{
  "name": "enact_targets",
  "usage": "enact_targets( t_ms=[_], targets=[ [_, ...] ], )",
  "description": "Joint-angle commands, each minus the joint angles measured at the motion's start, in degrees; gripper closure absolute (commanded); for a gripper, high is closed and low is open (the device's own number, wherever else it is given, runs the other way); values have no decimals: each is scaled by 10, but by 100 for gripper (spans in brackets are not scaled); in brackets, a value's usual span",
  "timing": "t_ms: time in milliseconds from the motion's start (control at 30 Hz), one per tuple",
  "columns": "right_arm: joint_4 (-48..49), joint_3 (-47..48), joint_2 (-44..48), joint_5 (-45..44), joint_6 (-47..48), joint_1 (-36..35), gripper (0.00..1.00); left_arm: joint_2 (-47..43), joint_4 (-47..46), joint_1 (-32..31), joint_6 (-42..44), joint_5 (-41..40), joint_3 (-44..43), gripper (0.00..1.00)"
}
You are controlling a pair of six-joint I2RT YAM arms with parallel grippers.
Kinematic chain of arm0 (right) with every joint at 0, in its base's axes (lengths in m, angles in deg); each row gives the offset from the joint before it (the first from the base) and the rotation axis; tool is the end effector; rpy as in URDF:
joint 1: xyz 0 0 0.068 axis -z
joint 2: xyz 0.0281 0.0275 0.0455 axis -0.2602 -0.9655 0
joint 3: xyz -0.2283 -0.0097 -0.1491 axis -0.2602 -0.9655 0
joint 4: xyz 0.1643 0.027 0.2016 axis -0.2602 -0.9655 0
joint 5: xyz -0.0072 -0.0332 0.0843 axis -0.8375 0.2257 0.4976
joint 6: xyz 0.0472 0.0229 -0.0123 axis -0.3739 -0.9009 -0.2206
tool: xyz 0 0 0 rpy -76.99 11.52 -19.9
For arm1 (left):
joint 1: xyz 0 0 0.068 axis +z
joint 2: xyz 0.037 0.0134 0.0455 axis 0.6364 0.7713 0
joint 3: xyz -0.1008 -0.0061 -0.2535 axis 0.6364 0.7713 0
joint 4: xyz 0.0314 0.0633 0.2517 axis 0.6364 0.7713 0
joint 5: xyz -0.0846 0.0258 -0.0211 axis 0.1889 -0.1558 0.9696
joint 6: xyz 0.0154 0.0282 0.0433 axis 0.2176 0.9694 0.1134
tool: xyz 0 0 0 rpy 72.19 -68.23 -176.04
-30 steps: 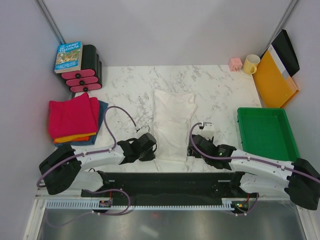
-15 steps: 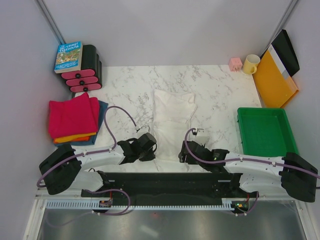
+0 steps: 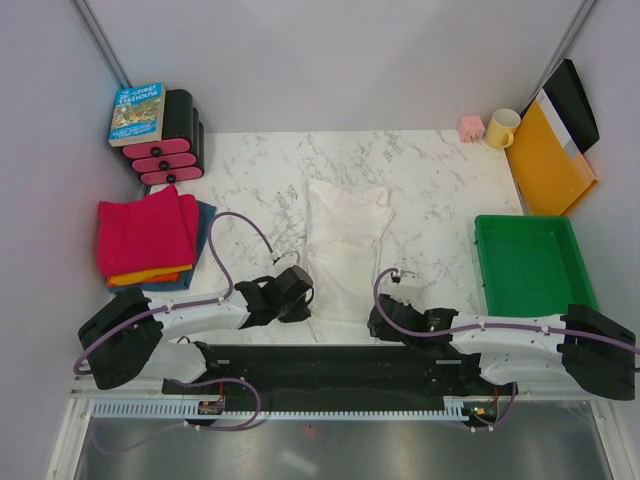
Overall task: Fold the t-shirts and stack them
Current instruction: Grab one side of the 2/3 rectangular tshirt with both arms
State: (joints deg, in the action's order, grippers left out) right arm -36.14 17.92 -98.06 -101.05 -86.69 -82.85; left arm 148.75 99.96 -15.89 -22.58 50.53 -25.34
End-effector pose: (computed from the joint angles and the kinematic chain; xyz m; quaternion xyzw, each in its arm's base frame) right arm 0.0849 0.1668 0.1473 0.0655 0.9325 0.1823 0.3049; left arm 0.1359 -0.1844 0.1515 -0.0339 0.9548 -0.1737 0.2386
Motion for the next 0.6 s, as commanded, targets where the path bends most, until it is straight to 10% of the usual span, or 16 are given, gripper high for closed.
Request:
enact_targets(
  t_ms=[0, 233, 567],
  targets=[
    [-25, -15, -4, -20, -29, -6, 63, 5, 23, -6, -10, -4, 10, 98],
    [-32, -1, 20, -56, -18, -10, 48, 3, 25, -7, -8, -5, 9, 98],
    [-21, 36, -32, -75, 10, -11, 51, 1, 27, -7, -4, -5, 5, 98]
  ],
)
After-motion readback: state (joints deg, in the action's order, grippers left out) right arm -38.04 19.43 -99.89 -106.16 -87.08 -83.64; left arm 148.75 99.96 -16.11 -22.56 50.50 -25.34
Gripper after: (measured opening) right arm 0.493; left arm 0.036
